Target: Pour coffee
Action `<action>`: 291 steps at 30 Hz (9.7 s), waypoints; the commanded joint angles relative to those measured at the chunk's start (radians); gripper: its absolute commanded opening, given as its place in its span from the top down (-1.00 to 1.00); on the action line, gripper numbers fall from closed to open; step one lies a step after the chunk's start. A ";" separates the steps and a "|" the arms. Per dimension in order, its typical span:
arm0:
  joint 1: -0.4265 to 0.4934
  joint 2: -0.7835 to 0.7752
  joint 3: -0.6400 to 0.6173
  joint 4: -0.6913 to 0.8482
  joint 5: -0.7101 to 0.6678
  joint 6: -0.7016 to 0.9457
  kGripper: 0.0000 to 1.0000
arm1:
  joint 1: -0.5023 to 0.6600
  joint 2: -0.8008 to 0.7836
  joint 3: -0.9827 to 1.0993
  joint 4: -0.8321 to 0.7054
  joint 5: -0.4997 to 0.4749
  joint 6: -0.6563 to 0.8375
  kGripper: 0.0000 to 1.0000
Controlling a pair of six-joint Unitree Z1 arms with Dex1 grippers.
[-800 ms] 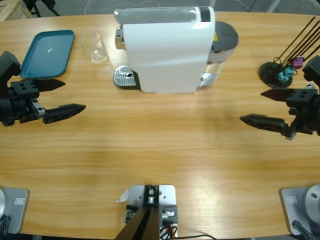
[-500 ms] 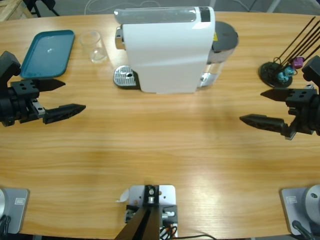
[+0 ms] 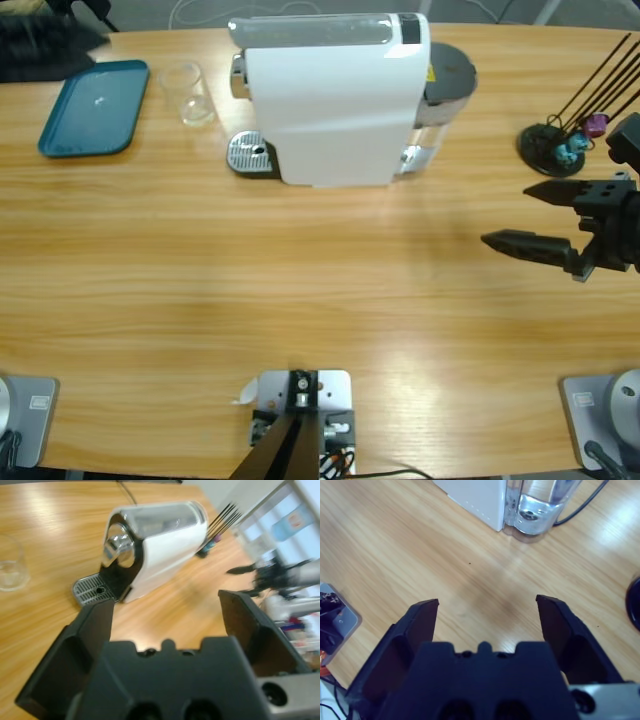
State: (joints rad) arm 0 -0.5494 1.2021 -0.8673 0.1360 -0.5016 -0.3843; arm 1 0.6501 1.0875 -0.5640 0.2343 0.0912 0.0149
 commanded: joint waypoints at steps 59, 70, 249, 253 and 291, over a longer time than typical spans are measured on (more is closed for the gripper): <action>0.132 0.663 -0.065 -0.685 -0.515 -0.593 1.00 | 0.011 0.008 -0.030 0.069 -0.125 0.065 -0.71; 0.140 0.630 -0.066 -0.685 -0.532 -0.585 1.00 | 0.011 0.008 -0.030 0.069 -0.126 0.066 -0.71; -0.250 -0.122 0.162 0.134 0.723 0.309 -0.71 | -0.538 0.424 -0.134 -0.075 -0.286 0.264 0.74; -0.250 -0.123 0.162 0.134 0.721 0.309 -0.72 | -0.538 0.422 -0.131 -0.075 -0.286 0.264 0.74; -0.250 -0.139 0.168 0.126 0.718 0.308 -0.72 | -0.538 0.423 -0.212 0.006 -0.272 0.261 -0.73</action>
State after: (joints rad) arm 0 -0.8066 1.0666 -0.7397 0.2733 0.2176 -0.0741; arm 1 0.1278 1.4456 -0.7889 0.2712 -0.1900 0.2804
